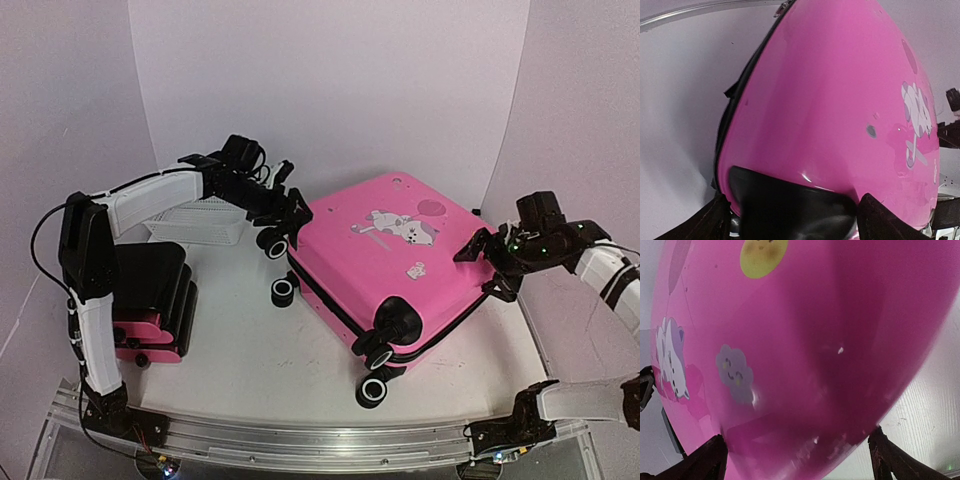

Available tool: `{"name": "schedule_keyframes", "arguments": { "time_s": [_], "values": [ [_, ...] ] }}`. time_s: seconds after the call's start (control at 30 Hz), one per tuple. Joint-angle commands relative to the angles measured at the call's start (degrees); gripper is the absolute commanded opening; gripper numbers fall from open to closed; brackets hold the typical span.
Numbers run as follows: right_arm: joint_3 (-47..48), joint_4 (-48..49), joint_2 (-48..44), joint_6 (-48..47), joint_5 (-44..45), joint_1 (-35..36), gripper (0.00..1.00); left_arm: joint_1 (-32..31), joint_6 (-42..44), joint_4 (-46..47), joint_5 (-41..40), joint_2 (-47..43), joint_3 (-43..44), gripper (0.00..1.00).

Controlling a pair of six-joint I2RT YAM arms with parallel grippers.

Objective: Open, take out, and arrange the luggage

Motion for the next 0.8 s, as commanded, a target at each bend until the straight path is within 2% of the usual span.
{"name": "schedule_keyframes", "arguments": {
  "time_s": [0.0,0.1,0.2,0.3,0.4,0.5,0.6,0.7,0.77],
  "values": [
    [2.38,8.23,5.51,-0.41,-1.06,-0.12,0.98,-4.85,0.88,0.13,1.38,-6.21,-6.04,0.85],
    [6.34,9.42,12.13,-4.46,-1.07,-0.97,0.98,-9.94,1.46,0.12,-2.00,-10.02,-10.92,0.81],
    [12.43,9.74,20.03,-8.75,-1.25,-1.09,0.98,-14.43,-2.26,1.54,-2.95,-12.82,-15.85,0.76],
    [20.50,9.92,29.01,-12.67,-5.77,-1.11,0.98,-20.65,-5.04,2.43,-4.65,-13.84,-17.46,0.74],
    [29.56,9.98,38.96,-15.46,-11.64,0.36,0.98,-27.79,-7.61,5.03,-4.46,-11.38,-15.76,0.74],
    [40.52,4.86,47.05,-18.88,-12.72,3.32,0.98,-33.58,-7.25,6.05,-3.49,-5.92,-9.07,0.73],
    [42.89,1.39,46.43,-20.67,-6.83,3.33,0.98,-35.82,-5.54,4.26,-3.21,-3.76,-3.47,0.75],
    [43.95,-3.73,41.98,-24.83,1.95,2.89,0.98,-36.00,-3.27,3.92,-3.92,-6.78,-3.70,0.84],
    [45.03,-8.63,39.67,-26.95,9.14,2.86,0.98,-36.00,-0.98,2.95,-7.48,-10.47,-5.36,0.92]
  ]
}}
